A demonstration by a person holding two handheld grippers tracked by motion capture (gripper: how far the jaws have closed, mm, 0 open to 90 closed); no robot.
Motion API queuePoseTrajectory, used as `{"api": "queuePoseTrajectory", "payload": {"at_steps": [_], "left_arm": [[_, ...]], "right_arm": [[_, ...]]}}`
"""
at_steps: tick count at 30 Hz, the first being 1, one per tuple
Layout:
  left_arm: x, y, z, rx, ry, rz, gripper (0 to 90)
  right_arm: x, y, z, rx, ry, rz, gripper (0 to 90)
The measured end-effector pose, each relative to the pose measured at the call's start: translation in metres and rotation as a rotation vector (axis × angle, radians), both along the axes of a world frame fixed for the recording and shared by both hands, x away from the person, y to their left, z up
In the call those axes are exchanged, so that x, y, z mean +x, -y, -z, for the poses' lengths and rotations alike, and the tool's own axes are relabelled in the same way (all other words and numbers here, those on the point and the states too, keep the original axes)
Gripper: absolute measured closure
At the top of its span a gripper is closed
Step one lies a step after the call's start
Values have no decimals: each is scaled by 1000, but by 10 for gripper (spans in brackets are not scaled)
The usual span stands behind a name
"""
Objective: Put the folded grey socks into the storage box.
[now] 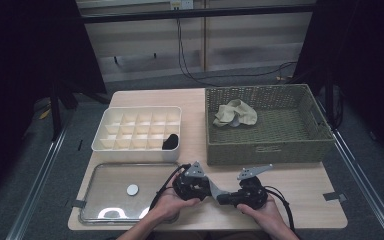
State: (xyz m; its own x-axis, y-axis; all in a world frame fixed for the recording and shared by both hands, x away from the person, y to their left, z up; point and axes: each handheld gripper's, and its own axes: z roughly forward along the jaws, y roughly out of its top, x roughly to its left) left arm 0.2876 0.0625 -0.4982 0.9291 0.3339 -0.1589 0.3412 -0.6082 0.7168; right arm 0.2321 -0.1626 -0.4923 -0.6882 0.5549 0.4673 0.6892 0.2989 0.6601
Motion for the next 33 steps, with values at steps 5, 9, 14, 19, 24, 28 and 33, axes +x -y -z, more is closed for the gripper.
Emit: {"api": "queuePoseTrajectory", "payload": {"at_steps": [5, 9, 14, 19, 24, 28, 33], "left_arm": [[0, -13, -9, -62, -13, 3, 556], [1, -17, -14, -109, -43, 10, 490], [-2, -21, -19, -126, -52, 19, 446], [1, -29, -26, -138, -47, -14, 411], [11, -45, -35, -154, -26, -74, 422], [18, -49, -35, -141, -13, -71, 488], [21, -30, -18, -60, -48, -15, 650]], "right_arm": [[-1, -2, 9, -57, -26, -20, 900], [0, -2, 11, -80, -25, -17, 899], [2, -1, 12, -88, -23, -15, 899], [3, -1, 11, -100, -14, -19, 899], [4, 0, 12, -97, -17, -20, 899], [4, 0, 12, -96, -18, -19, 898], [4, 0, 12, -98, -15, -18, 897]]}}
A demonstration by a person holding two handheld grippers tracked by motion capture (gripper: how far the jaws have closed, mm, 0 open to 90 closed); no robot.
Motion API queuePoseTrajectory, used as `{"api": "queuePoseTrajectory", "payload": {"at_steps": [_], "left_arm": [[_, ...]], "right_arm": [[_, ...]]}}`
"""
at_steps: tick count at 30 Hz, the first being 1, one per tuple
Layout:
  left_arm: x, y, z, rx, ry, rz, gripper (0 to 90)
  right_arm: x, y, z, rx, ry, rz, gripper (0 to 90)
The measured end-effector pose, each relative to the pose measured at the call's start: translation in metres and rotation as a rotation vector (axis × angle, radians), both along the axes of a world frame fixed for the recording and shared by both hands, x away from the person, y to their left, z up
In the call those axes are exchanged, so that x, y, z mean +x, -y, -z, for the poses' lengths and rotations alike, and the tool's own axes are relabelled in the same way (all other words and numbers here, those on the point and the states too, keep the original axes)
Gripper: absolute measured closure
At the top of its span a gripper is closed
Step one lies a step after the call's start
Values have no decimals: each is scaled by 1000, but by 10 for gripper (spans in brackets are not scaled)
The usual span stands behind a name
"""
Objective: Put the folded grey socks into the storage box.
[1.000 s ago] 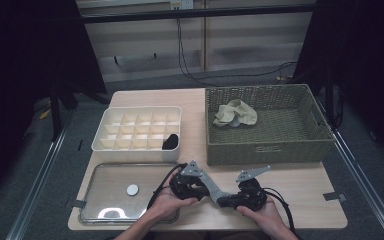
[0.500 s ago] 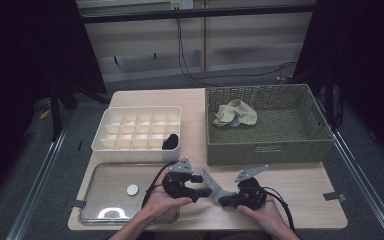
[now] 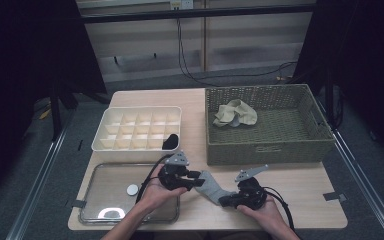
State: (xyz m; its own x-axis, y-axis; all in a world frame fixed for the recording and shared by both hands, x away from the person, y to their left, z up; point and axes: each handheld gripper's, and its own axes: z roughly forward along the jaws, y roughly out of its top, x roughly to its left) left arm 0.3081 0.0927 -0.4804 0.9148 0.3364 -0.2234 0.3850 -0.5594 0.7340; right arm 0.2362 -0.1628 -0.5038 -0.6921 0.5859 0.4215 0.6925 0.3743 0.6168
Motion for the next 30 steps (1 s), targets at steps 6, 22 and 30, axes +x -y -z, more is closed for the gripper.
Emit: {"api": "queuePoseTrajectory", "payload": {"at_steps": [6, 22, 30], "left_arm": [[-3, 0, 15, 81, -21, -4, 662], [-5, -24, -2, 20, -19, -33, 659], [10, -26, 11, 59, -52, -83, 573]], "right_arm": [[2, 6, -1, -19, 14, 31, 894], [19, 30, -20, 7, 93, 141, 745], [26, 28, -11, -23, 94, 156, 675]]}}
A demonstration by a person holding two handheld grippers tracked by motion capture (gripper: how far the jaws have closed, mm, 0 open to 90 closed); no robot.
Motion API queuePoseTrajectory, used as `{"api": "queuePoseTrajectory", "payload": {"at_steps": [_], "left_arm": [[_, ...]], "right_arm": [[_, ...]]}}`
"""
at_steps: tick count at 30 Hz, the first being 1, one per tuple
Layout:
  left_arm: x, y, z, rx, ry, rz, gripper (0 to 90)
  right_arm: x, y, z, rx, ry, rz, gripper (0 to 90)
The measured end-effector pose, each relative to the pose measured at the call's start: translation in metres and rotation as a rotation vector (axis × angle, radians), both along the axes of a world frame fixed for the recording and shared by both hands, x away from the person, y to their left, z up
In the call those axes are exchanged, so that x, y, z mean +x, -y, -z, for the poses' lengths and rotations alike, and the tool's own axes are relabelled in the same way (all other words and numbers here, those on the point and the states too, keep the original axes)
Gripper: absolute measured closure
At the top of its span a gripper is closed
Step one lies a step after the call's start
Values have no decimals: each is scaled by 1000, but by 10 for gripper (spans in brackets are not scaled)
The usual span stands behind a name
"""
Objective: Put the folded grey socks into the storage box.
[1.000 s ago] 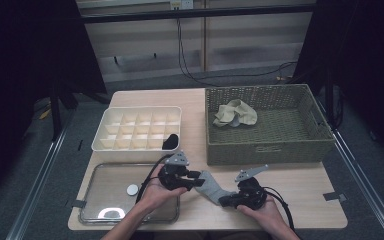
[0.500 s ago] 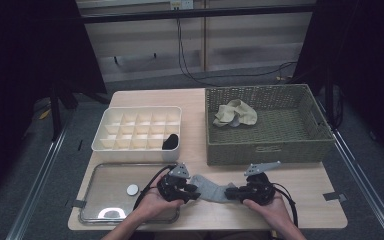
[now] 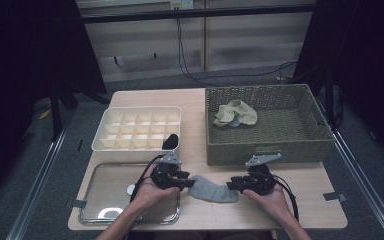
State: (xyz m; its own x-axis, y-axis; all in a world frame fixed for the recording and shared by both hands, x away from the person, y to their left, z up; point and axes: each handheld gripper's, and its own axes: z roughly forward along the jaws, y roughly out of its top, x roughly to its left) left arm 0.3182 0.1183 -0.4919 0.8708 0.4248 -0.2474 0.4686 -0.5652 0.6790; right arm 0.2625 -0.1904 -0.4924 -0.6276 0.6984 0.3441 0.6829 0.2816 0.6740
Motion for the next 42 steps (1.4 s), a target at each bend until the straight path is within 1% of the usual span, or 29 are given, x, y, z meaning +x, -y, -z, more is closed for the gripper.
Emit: {"api": "queuePoseTrajectory", "payload": {"at_steps": [2, 3, 4, 6, 7, 8, 9, 11, 12, 13, 15, 19, 20, 22, 23, 25, 26, 27, 28, 29, 30, 32, 33, 34, 35, 37, 39, 40, 42], "left_arm": [[0, 1, 2, 20, -1, 5, 618], [-1, 2, 3, 21, -7, 5, 635], [-1, 2, 5, 9, -15, 9, 660], [-2, 3, 5, 19, -20, 15, 731], [-2, 3, 4, 37, -25, 37, 731], [-2, 3, 5, 18, -27, 32, 774], [-3, 3, 5, 7, -35, 42, 844], [-4, 2, 2, 12, -29, 46, 859], [-5, 2, 0, -7, -34, 50, 862], [-6, 1, -2, -12, -25, 52, 864], [-9, 0, -8, -45, -15, 57, 867], [-16, -3, -17, -74, 15, 64, 869], [-17, -3, -18, -79, 15, 66, 869], [-21, -3, -19, -87, 13, 79, 869], [-21, -3, -19, -87, 13, 79, 870], [-27, 0, -17, -55, -4, 96, 868], [-28, 2, -14, -52, -8, 99, 867], [-30, 6, -10, -23, -14, 97, 866], [-30, 8, -7, -21, -26, 120, 865], [-31, 9, -7, 1, -42, 130, 864], [-32, 10, -6, -7, -43, 128, 862], [-33, 10, -6, 12, -53, 141, 860], [-34, 9, -5, 9, -52, 141, 851], [-34, 9, -5, 14, -50, 125, 834], [-34, 8, -4, 14, -51, 120, 802], [-32, 6, -5, 0, -48, 107, 750], [-32, 6, -8, -13, -21, 90, 707], [-32, 6, -9, -22, -14, 91, 701], [-34, 7, -13, -33, 21, 91, 702]], "right_arm": [[0, 1, 1, -6, -2, -2, 672], [0, 1, 2, -7, -2, -6, 672], [0, 0, 3, -13, -2, -11, 673], [-1, -2, 4, -22, -3, -14, 674], [-2, -4, 5, -29, -7, -17, 678], [-2, -5, 5, -36, -4, -26, 692], [-2, -6, 6, -51, -1, -31, 769], [-2, -5, 6, -53, -4, -26, 849], [-2, -5, 6, -46, -6, -24, 866], [-2, -4, 5, -52, -4, -19, 871], [-4, -2, 1, -47, 12, -4, 876], [-11, 4, -9, -35, 69, 18, 878], [-14, 6, -12, -38, 89, 21, 878], [-20, 8, -16, -39, 108, 16, 878], [-20, 8, -16, -39, 108, 16, 878], [-26, 11, -16, -31, 108, 14, 874], [-28, 13, -13, -35, 88, 9, 867], [-28, 13, -11, -45, 80, 7, 856], [-28, 13, -9, -46, 70, 9, 841], [-27, 13, -7, -49, 53, 7, 827], [-27, 13, -6, -60, 50, 4, 815], [-27, 14, -5, -52, 36, 9, 778], [-27, 14, -5, -49, 32, 15, 777], [-27, 15, -5, -46, 33, 15, 777], [-27, 15, -5, -44, 33, 14, 778], [-27, 14, -6, -39, 43, 17, 789], [-28, 12, -8, -23, 48, 13, 820], [-28, 12, -8, -17, 50, 6, 829], [-27, 9, -8, -14, 46, 3, 855]]}}
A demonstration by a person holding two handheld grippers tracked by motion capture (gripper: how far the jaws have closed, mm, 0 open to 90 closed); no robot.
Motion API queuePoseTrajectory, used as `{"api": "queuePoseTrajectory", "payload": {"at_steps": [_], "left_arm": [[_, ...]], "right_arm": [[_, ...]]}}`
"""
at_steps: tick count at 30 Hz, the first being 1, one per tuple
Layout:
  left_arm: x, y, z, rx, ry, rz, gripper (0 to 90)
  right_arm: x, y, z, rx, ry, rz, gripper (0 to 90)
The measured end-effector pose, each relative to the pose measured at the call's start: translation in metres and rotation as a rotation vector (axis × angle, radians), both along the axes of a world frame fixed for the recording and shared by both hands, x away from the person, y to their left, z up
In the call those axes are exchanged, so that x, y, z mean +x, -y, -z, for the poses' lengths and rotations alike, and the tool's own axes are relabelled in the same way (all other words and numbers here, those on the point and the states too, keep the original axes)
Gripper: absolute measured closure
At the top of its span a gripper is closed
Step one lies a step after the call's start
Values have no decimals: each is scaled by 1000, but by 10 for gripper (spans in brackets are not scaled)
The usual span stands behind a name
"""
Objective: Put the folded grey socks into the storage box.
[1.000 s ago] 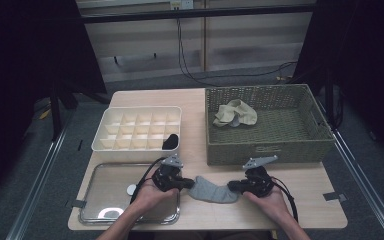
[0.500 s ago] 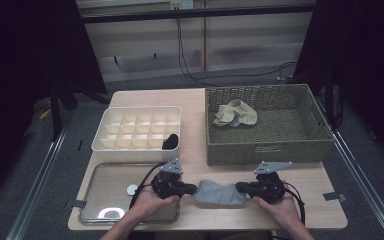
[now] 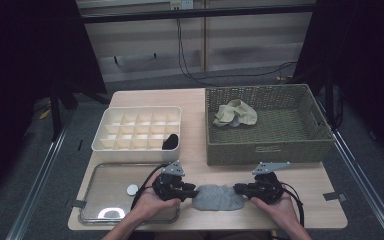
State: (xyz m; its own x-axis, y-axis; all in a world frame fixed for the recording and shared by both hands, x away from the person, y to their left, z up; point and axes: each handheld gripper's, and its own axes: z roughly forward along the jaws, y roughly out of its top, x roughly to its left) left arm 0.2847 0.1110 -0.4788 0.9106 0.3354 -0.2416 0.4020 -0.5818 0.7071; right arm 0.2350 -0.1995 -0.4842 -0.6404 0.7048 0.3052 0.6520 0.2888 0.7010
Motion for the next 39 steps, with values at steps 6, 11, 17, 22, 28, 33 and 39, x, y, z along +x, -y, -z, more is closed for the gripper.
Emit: {"api": "queuePoseTrajectory", "payload": {"at_steps": [6, 11, 17, 22, 28, 33, 39], "left_arm": [[-7, 6, -5, -14, 29, 45, 746], [-7, 8, 6, 33, 8, 67, 739], [-3, 6, 14, 65, -7, 68, 733], [-6, 8, 14, 50, -6, 72, 671], [-7, 11, 15, 33, -17, 86, 668], [-8, 17, 16, 36, -14, 100, 660], [-7, 17, 15, 15, -4, 93, 602]], "right_arm": [[3, -3, 2, 5, -3, -7, 875], [2, -4, 1, 18, -8, -14, 879], [0, -9, 9, 3, -51, -39, 853], [4, -12, 14, -56, -62, -35, 852], [9, -1, 13, -75, -47, 15, 846], [13, 7, 15, -55, -46, 46, 836], [13, 9, 12, -25, -34, 49, 779]]}}
